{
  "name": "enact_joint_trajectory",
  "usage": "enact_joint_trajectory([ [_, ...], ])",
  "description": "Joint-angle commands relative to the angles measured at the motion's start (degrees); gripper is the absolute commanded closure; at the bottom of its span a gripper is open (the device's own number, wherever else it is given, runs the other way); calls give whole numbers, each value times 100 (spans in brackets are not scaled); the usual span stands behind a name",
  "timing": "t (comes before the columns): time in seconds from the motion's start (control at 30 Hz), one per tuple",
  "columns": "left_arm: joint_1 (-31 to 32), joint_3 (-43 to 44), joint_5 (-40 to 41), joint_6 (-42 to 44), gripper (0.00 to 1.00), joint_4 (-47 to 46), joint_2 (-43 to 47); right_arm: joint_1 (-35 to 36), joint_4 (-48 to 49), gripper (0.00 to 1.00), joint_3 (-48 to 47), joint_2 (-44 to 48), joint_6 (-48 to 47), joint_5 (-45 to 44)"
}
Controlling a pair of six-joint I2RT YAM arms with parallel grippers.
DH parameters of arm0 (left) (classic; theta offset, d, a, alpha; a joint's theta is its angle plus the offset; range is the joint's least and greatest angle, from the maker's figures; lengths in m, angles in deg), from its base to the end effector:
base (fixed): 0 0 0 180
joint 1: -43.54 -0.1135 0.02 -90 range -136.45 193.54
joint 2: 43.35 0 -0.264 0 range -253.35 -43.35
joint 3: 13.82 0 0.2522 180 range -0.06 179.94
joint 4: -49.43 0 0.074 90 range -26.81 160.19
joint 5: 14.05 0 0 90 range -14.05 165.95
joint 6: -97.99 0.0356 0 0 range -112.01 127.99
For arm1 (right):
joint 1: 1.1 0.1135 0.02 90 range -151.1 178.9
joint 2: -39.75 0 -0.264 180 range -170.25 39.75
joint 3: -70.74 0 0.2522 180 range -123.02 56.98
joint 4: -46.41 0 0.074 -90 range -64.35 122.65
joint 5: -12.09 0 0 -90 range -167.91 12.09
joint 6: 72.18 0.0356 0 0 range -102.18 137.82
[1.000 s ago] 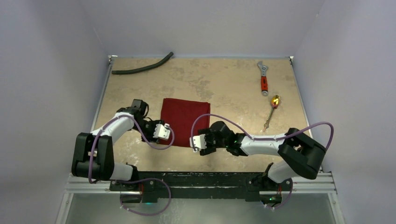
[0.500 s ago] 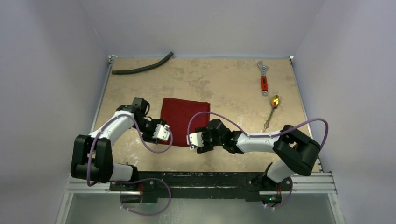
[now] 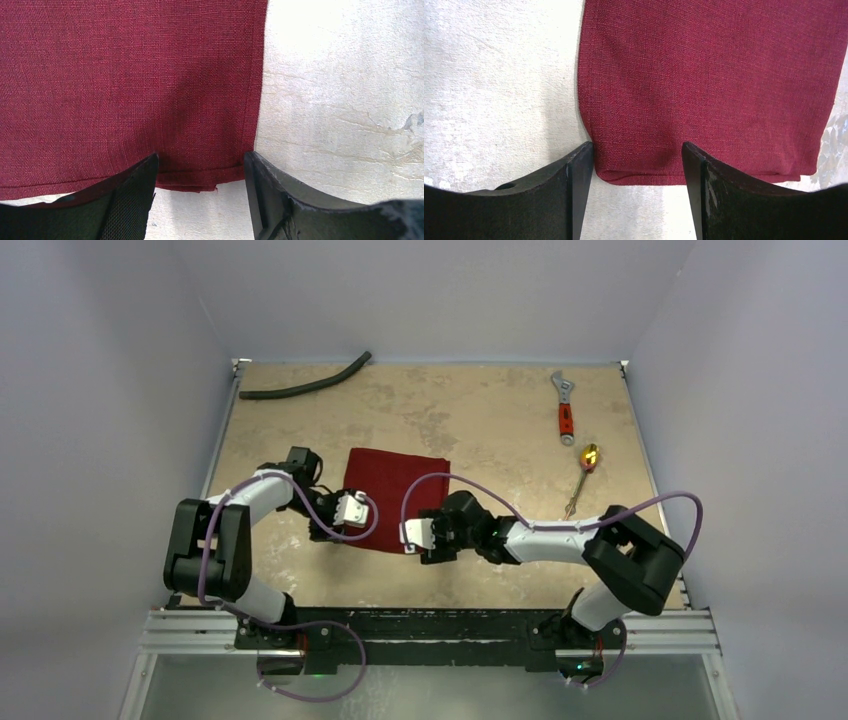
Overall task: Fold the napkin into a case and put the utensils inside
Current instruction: Pick up the lower triangle-folded napkin from the center of the board.
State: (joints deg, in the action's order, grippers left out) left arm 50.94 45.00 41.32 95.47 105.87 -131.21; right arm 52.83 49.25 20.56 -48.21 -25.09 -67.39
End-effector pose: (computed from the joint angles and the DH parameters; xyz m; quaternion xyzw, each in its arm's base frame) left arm 0.2342 -0.0508 0.1519 0.7106 0.6366 -0.2035 0.2201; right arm 0.1710 0.2457 0.1604 -0.6887 0.5543 0.1251 0.4503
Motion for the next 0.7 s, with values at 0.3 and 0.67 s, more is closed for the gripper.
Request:
enact_joint_trajectory([
  [0.3, -622, -362, 532, 366, 47, -1000, -210, -6, -590, 33, -940, -746, 516, 17],
  [0.67, -1018, -146, 549, 743, 46, -836, -308, 55, -1101, 28, -1736, -1377, 1182, 214],
])
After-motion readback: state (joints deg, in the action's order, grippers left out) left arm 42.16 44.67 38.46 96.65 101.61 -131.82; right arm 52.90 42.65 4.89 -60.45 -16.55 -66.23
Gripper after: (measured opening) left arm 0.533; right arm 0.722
